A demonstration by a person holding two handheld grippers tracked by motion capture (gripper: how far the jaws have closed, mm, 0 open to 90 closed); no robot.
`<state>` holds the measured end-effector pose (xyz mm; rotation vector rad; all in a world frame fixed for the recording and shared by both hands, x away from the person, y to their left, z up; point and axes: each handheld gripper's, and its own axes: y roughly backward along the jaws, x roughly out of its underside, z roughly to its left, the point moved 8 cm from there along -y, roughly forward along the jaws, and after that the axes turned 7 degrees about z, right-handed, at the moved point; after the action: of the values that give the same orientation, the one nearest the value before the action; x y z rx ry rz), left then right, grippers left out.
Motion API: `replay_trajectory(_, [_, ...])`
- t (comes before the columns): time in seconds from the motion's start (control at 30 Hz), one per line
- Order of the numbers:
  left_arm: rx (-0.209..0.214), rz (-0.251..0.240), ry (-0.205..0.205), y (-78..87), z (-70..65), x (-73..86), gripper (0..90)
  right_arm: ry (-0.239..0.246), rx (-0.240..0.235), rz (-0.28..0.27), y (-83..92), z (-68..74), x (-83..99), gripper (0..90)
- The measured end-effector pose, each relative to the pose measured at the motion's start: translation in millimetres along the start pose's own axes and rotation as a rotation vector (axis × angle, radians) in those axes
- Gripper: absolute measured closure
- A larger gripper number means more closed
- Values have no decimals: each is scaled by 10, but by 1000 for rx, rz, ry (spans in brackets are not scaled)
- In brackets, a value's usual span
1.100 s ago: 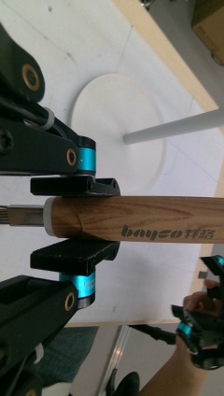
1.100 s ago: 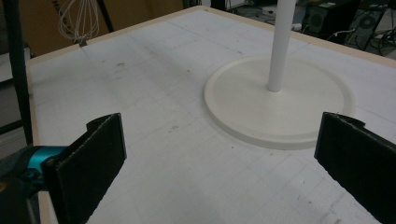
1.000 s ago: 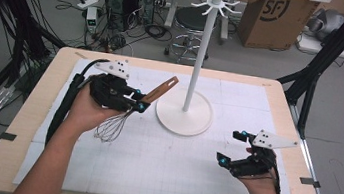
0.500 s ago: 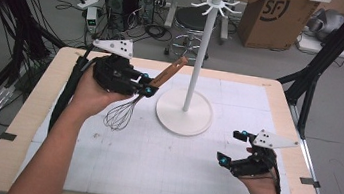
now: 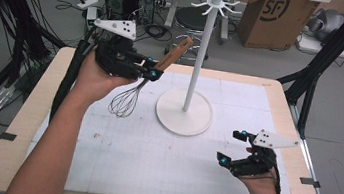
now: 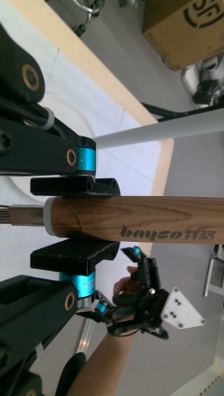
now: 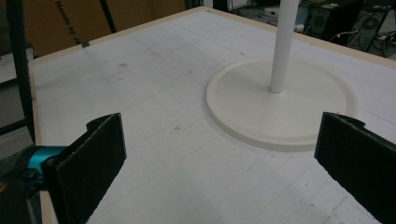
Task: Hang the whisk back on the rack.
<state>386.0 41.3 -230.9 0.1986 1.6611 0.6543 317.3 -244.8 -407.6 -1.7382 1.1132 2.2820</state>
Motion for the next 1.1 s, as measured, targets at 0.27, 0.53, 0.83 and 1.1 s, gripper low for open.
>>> replay_trajectory(0.27, [2, -27, -1, 50, 64, -134, 702, -1, -1, -1, 0, 3, 0, 8])
replay_trajectory(0.53, [33, -46, -11, 60, 88, -275, 702, -2, -3, -2, -3, 9, -3, 8])
replay_trajectory(0.83, [71, -40, -41, -12, 82, -440, 702, 2, -9, -16, 13, 9, -23, 8])
replay_trajectory(1.1, [45, -51, -25, -43, 165, -544, 702, -10, -18, -28, 36, 2, -29, 8])
